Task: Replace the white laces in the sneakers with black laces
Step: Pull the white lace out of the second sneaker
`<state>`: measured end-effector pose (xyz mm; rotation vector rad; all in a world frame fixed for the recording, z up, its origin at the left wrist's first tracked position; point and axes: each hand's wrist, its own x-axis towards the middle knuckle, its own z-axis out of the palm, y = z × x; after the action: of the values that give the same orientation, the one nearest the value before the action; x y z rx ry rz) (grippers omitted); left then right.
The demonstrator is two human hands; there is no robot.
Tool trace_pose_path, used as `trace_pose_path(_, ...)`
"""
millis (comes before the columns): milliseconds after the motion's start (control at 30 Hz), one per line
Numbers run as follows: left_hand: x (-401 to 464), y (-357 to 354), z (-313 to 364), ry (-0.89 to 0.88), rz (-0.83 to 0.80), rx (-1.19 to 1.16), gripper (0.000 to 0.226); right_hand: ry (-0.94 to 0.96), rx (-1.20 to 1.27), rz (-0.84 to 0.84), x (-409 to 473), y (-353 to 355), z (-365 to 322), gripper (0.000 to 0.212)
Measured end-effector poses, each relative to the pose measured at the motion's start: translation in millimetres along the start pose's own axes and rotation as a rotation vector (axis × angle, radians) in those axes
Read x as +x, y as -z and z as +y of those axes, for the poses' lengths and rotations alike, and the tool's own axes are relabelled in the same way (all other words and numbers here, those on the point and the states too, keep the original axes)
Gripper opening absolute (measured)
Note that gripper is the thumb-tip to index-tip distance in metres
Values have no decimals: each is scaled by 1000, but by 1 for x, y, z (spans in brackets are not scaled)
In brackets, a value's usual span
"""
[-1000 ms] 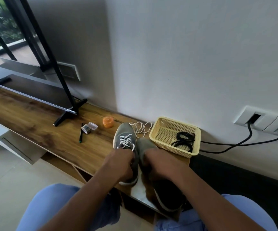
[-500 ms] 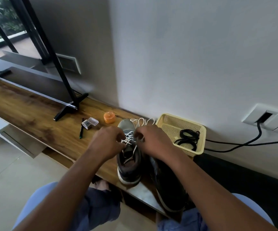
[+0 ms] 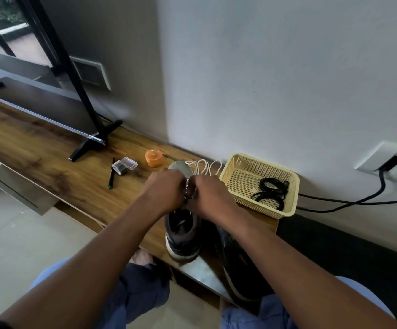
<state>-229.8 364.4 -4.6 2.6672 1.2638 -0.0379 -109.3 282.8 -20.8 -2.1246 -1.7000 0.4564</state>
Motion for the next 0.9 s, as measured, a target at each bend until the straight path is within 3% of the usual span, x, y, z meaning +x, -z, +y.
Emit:
trace_pose_path(233, 0, -1, -20, 22, -8, -198, 8, -17, 9, -8, 0, -4, 0, 32)
trace_pose_path(367, 0, -4, -21, 43, -12, -270, 8, -25, 4, 46, 0, -12, -3, 25)
trace_pose_path(600, -4, 3, -41, 231, 21, -272, 8, -83, 60, 6, -2, -7, 5, 22)
trace_pose_path(700, -4, 0, -44, 166, 25, -211, 6, -77, 53, 12, -1, -10, 4, 23)
trace_pose_path(800, -4, 1, -46, 32, 61, -377, 22, -95, 30, 47, 1, -15, 5, 27)
trace_pose_path(900, -7, 2, -35, -99, -12, -341, 27, -89, 30, 83, 1, -19, 6, 27)
